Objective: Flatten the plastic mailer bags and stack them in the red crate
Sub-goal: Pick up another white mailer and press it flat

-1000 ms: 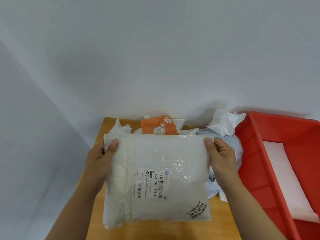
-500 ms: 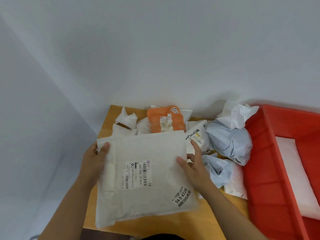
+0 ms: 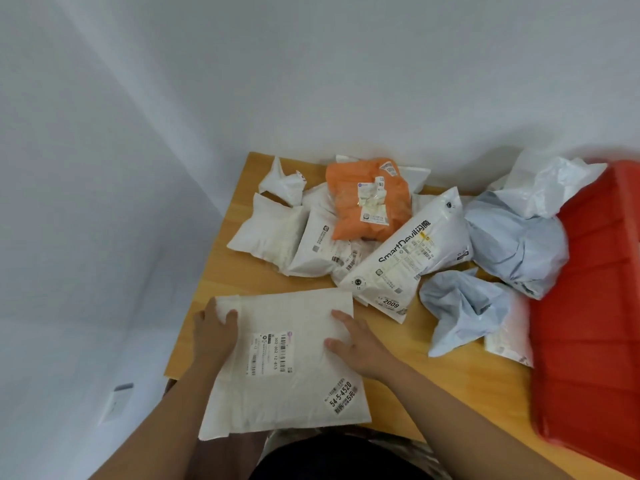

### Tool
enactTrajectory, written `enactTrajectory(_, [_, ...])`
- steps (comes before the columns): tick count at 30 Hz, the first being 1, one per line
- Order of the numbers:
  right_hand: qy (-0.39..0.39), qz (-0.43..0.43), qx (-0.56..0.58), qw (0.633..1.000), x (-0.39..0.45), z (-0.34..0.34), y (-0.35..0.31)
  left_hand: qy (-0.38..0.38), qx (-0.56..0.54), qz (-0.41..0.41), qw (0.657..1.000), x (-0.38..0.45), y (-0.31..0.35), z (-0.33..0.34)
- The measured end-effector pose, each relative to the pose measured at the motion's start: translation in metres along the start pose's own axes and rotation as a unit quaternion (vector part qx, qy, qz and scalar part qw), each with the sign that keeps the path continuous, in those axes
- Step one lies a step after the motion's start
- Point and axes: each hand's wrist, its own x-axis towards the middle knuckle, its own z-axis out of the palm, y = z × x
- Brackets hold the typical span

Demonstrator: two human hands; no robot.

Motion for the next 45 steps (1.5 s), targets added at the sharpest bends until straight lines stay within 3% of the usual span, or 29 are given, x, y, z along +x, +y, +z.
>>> enactTrajectory(4, [0.010,0.016,0.007,1.000,0.007,0.000,0.012,-0.021,0.028,0.007,0.999,0.002,-0.002,0.007])
enactTrajectory(9, [0.097,0.058,0.010,0.994,0.005,-0.023,0.041,-0.104,-0.028,0.062,0.992,-0.002,0.022,0.034])
enactTrajectory(12, [0.105,0.079,-0.003,0.991,0.001,-0.027,0.050,-0.129,-0.022,0.088,0.987,-0.005,0.034,0.047])
enactTrajectory(16, [0.111,0.040,-0.064,0.991,0.001,-0.005,0.051,-0.117,0.073,0.132,0.982,-0.001,0.019,0.043])
enactTrajectory(19, [0.179,-0.008,-0.196,0.964,-0.003,0.018,0.054,-0.102,0.184,0.178,0.961,0.000,-0.003,0.030])
enactTrajectory(21, [0.183,-0.073,-0.289,0.937,-0.002,0.031,0.057,-0.086,0.254,0.278,0.922,0.002,-0.019,0.023])
enactTrajectory(24, [0.103,-0.123,-0.375,0.913,0.003,0.042,0.060,-0.146,0.334,0.420,0.831,0.001,-0.030,0.025])
enactTrajectory(26, [0.049,-0.131,-0.405,0.903,0.010,0.045,0.060,-0.189,0.394,0.480,0.761,0.001,-0.030,0.035])
enactTrajectory(28, [0.015,-0.134,-0.420,0.898,0.018,0.046,0.061,-0.211,0.435,0.497,0.721,0.002,-0.029,0.046])
enactTrajectory(35, [-0.005,-0.095,-0.429,0.898,0.034,0.038,0.062,-0.226,0.452,0.466,0.726,0.005,-0.022,0.065])
enactTrajectory(45, [-0.005,-0.117,-0.405,0.907,0.044,0.041,0.071,-0.244,0.463,0.456,0.720,0.011,-0.024,0.071])
